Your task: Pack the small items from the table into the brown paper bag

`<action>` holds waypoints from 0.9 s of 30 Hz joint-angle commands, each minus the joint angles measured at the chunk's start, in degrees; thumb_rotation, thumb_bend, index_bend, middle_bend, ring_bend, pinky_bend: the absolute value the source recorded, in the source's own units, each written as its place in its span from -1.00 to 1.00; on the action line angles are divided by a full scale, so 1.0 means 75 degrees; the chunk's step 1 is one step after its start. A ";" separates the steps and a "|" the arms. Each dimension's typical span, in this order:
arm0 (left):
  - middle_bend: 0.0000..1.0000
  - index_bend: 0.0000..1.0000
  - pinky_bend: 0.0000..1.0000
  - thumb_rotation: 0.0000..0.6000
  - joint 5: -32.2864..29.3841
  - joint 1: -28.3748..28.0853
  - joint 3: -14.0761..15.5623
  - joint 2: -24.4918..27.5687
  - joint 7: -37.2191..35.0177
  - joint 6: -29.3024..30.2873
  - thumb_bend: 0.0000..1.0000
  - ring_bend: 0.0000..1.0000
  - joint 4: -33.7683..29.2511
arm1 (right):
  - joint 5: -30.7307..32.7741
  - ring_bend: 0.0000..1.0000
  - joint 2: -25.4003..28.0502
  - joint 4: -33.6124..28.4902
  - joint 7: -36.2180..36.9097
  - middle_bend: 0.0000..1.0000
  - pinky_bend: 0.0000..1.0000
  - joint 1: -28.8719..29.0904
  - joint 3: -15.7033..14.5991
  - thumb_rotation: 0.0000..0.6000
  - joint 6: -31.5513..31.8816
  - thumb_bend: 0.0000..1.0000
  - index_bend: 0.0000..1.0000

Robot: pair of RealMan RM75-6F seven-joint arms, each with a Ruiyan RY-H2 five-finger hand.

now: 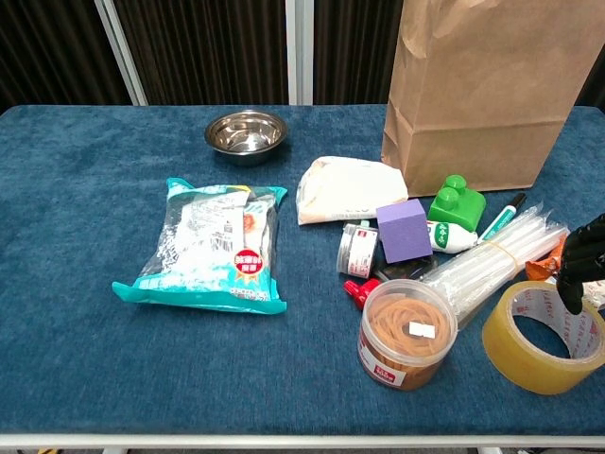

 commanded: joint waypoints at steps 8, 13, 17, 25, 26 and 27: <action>-0.87 -0.81 -0.90 1.00 -0.0012 0.0011 0.0010 -0.0067 -0.0096 -0.0015 -0.89 -1.00 0.0143 | -0.0303 -0.43 -0.0294 0.0352 -0.0171 -0.12 -0.45 -0.0111 -0.0044 1.00 0.0000 -1.00 0.01; -0.87 -0.81 -0.90 1.00 -0.0031 0.0002 0.0003 -0.0144 -0.0164 -0.0044 -0.89 -1.00 0.0272 | -0.0274 -0.43 -0.0434 0.0467 -0.0183 -0.11 -0.44 -0.0094 -0.0018 1.00 -0.0168 -1.00 0.03; -0.87 -0.81 -0.90 1.00 -0.0051 0.0005 0.0014 -0.0186 -0.0203 -0.0081 -0.89 -1.00 0.0385 | -0.0329 -0.43 -0.0620 0.0747 -0.0285 -0.10 -0.44 -0.0070 0.0027 1.00 -0.0236 -1.00 0.05; -0.87 -0.81 -0.90 1.00 -0.0072 0.0022 0.0021 -0.0294 -0.0354 -0.0087 -0.89 -1.00 0.0617 | -0.0448 -0.38 -0.1006 0.1121 -0.0504 -0.05 -0.44 -0.0084 0.0132 1.00 -0.0178 -0.98 0.11; -0.87 -0.81 -0.90 1.00 -0.0071 0.0025 0.0024 -0.0312 -0.0375 -0.0087 -0.89 -1.00 0.0647 | -0.0479 -0.37 -0.1053 0.1153 -0.0536 -0.04 -0.44 -0.0090 0.0145 1.00 -0.0144 -0.97 0.13; -0.87 -0.81 -0.90 1.00 -0.0070 0.0027 0.0027 -0.0325 -0.0390 -0.0086 -0.89 -1.00 0.0671 | -0.0502 -0.36 -0.1086 0.1178 -0.0554 -0.03 -0.43 -0.0095 0.0150 1.00 -0.0124 -0.95 0.14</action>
